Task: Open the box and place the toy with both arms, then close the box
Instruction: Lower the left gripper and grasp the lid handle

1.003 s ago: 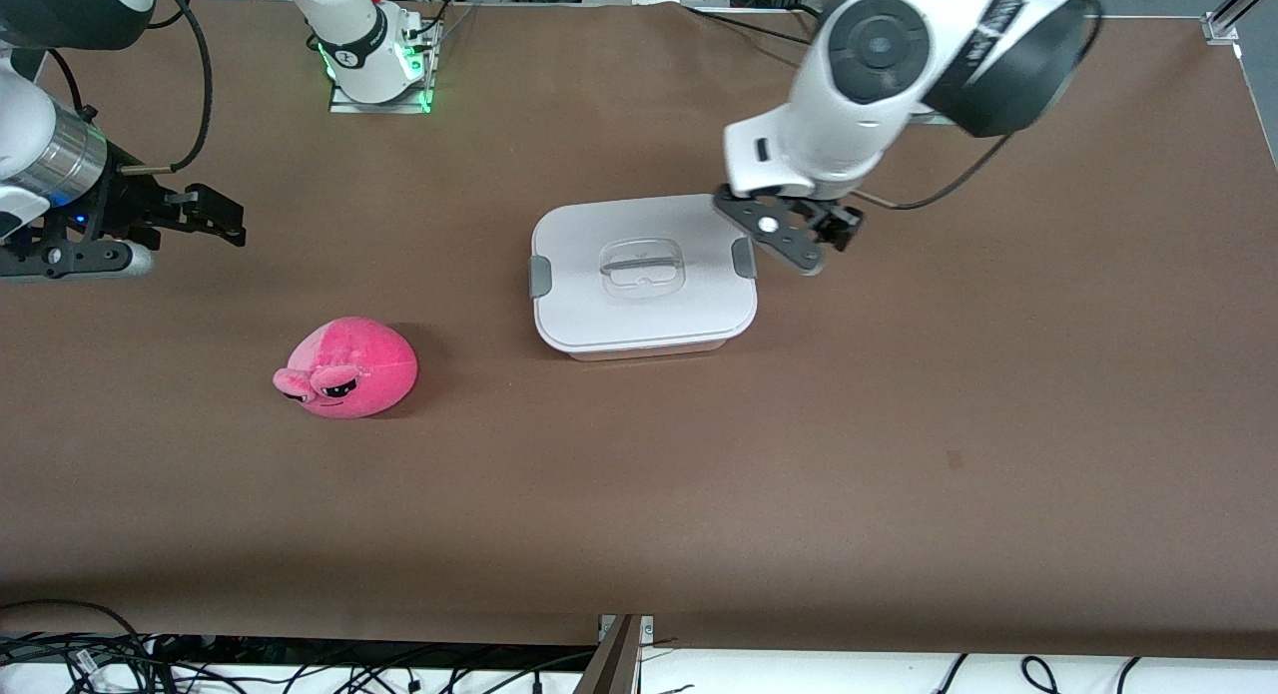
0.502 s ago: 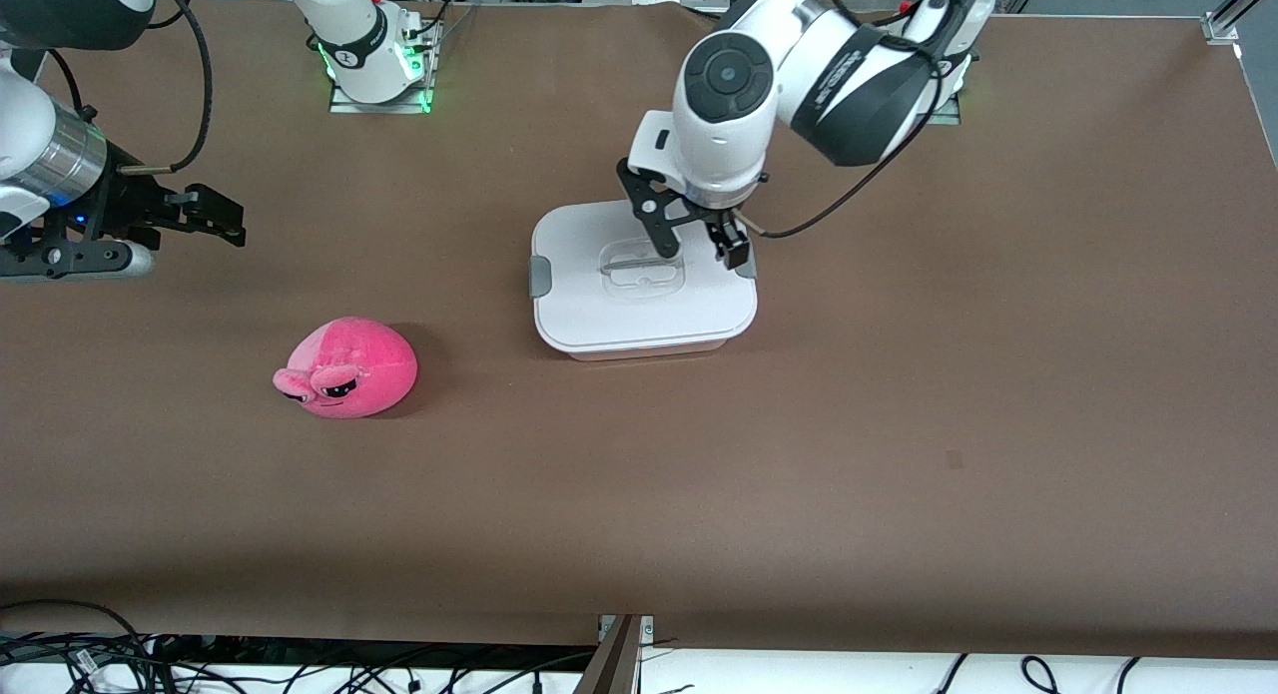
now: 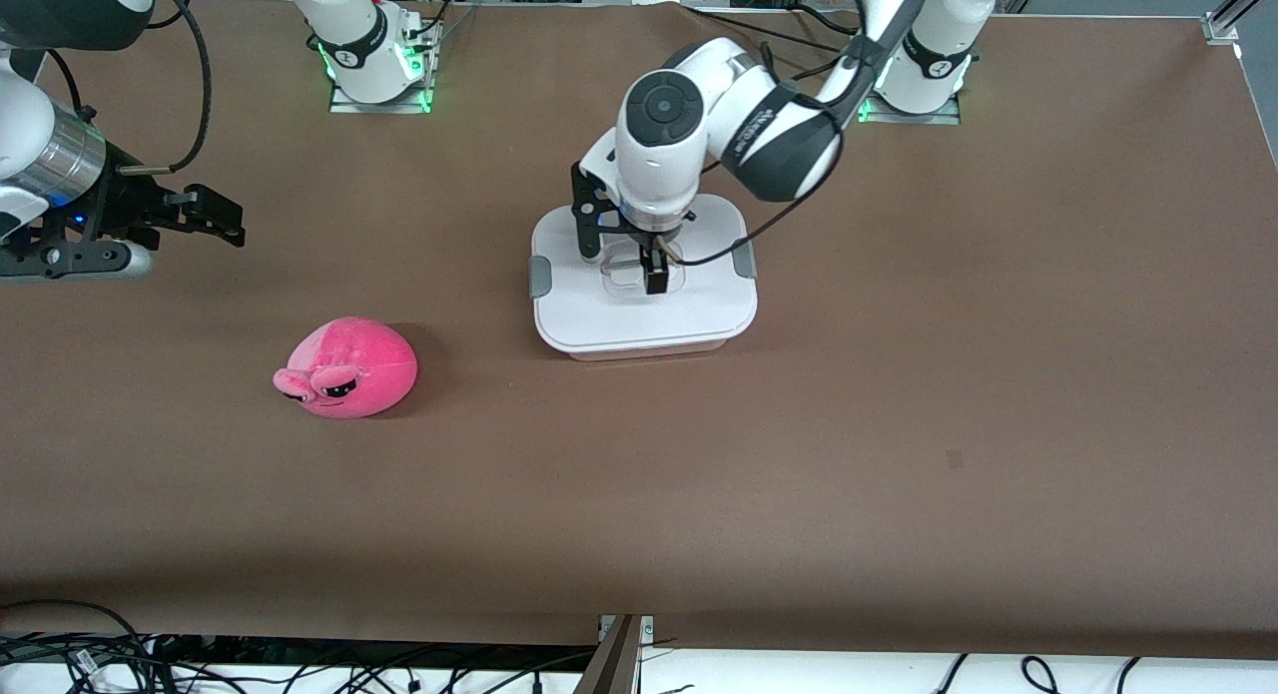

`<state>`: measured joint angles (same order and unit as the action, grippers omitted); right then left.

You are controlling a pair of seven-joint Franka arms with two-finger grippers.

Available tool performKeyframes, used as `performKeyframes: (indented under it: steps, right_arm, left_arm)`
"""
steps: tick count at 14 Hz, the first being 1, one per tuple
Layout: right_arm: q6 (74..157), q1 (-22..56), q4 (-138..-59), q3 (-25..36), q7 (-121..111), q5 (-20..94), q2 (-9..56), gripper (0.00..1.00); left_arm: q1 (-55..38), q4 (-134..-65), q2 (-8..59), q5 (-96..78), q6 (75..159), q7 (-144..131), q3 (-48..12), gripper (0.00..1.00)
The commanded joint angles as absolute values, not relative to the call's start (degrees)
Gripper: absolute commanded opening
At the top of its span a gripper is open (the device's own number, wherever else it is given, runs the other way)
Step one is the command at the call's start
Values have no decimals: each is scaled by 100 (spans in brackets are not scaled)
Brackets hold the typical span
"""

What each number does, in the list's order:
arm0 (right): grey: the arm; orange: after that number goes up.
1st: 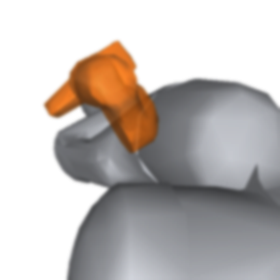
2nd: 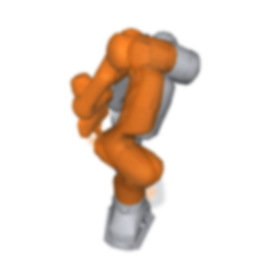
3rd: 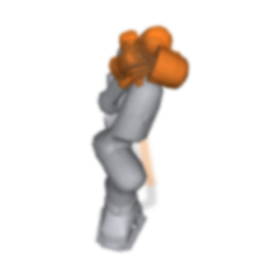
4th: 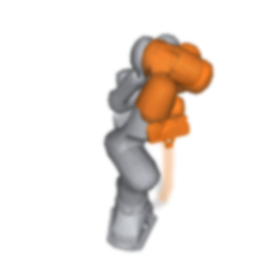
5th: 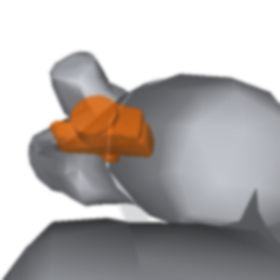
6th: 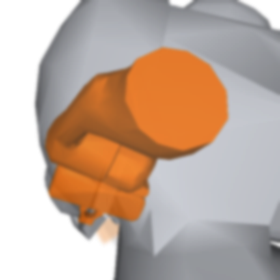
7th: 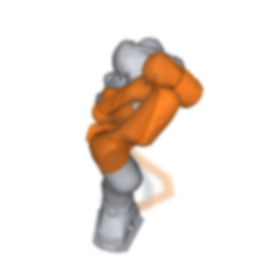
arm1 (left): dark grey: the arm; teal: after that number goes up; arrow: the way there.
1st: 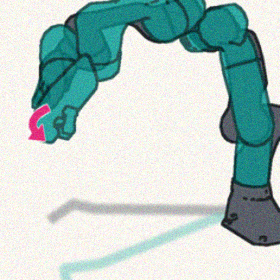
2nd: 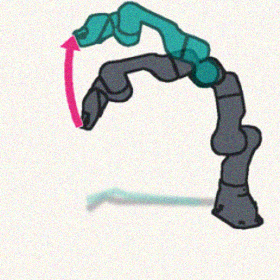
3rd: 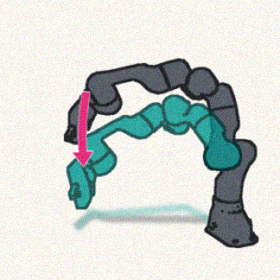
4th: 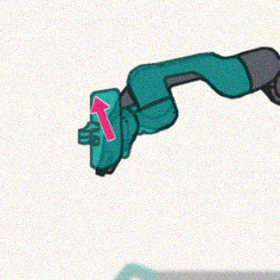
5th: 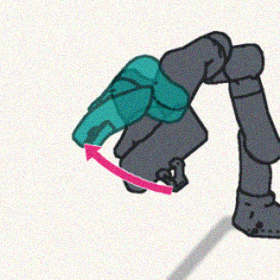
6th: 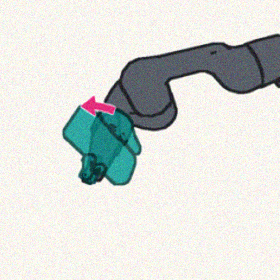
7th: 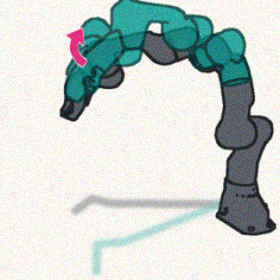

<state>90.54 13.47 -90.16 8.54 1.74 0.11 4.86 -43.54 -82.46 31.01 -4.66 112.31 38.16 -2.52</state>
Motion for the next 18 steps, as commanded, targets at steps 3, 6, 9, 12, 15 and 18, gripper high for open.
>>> performKeyframes:
  steps: [3, 6, 9, 12, 15, 18]
  right_arm:
    - [8982, 1310, -8974, 826, 202, -35, 483, 100]
    - [8991, 1301, -8974, 826, 193, -35, 492, 100]
    - [9000, 1310, -8974, 826, 193, -35, 492, 100]
    - [9000, 1301, -8974, 826, 193, -35, 492, 100]
    - [9000, 1301, -8974, 826, 193, -35, 492, 100]
    - [9000, 1301, -8974, 826, 193, -35, 492, 100]
  left_arm:
    - [-4359, -8183, 3278, -387, 11250, 3955, -193, 100]
    - [-4359, -8191, 3340, -387, 11311, 3955, -185, 100]
    - [-4333, -8139, 3349, -160, 11329, 4061, -176, 100]
    - [-4324, -8139, 3331, -167, 11294, 3974, -184, 25]
    - [-4324, -8130, 3322, -158, 11285, 3972, -176, 0]
    - [-4333, -8121, 3287, -176, 11276, 3946, -176, 0]
